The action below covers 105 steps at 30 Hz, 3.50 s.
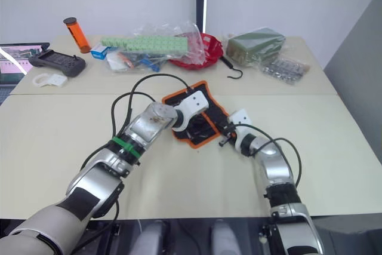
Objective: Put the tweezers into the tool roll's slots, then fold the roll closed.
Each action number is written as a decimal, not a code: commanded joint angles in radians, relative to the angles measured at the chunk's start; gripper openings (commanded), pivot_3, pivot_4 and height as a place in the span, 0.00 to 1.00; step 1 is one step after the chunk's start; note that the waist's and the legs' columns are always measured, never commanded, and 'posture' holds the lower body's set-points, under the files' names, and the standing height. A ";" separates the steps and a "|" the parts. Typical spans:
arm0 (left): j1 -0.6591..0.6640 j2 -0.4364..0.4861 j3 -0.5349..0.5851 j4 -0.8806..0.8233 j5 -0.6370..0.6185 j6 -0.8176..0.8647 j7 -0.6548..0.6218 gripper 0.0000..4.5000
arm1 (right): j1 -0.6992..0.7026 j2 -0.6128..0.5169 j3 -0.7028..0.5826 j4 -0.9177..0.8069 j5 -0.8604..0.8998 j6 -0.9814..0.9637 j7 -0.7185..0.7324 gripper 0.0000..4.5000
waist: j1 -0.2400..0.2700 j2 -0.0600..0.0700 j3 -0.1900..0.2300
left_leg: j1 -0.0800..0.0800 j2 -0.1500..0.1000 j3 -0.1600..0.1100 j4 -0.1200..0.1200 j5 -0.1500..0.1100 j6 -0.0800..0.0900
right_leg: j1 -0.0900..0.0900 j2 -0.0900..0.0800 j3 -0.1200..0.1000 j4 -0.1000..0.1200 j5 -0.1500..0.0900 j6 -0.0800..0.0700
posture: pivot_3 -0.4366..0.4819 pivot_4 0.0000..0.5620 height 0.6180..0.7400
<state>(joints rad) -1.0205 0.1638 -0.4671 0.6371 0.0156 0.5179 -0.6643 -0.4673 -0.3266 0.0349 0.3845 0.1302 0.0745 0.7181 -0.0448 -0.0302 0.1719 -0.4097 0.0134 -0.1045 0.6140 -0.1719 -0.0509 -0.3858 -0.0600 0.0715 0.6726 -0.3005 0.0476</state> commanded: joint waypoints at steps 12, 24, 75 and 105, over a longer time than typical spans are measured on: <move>-0.020 0.063 0.108 -0.108 0.018 0.028 -0.097 0.55 | 0.023 0.008 0.033 -0.017 -0.009 0.028 0.011 0.00 | -0.005 0.000 0.000 | 0.000 0.000 0.000 -0.001 0.000 0.000 | 0.000 0.000 0.000 0.001 0.000 0.000 | 0.48 0.27 1.00; 0.122 0.280 0.487 -0.572 -0.161 0.361 -0.033 0.99 | -0.010 0.001 0.056 0.024 -0.013 0.015 0.040 0.00 | -0.028 0.000 0.000 | 0.002 0.001 -0.001 -0.002 0.000 0.000 | -0.001 0.000 0.000 0.004 0.000 0.000 | 0.48 0.27 1.00; 1.153 0.120 0.875 -1.307 -0.365 0.249 0.482 0.99 | -0.136 0.027 0.054 0.254 -0.052 -0.105 0.083 0.00 | -0.023 -0.004 -0.003 | 0.019 0.004 0.003 -0.007 -0.002 0.000 | 0.018 0.000 0.000 -0.009 -0.003 -0.004 | 0.48 0.27 1.00; 0.714 0.024 0.654 -0.788 -0.164 0.167 0.671 0.01 | -0.079 0.010 0.042 0.108 -0.042 -0.021 0.058 0.00 | -0.004 -0.003 -0.003 | 0.016 0.003 0.001 -0.006 -0.003 0.001 | 0.016 0.000 -0.001 -0.010 -0.003 -0.003 | 0.48 0.27 1.00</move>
<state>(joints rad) -0.2961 0.1748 0.1780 -0.1439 -0.1559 0.7095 0.0147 -0.5447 -0.3241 0.0621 0.4902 0.0912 0.0487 0.7723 -0.0492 -0.0334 0.1690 -0.3939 0.0162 -0.1034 0.6080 -0.1750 -0.0504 -0.3695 -0.0598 0.0706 0.6628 -0.3032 0.0450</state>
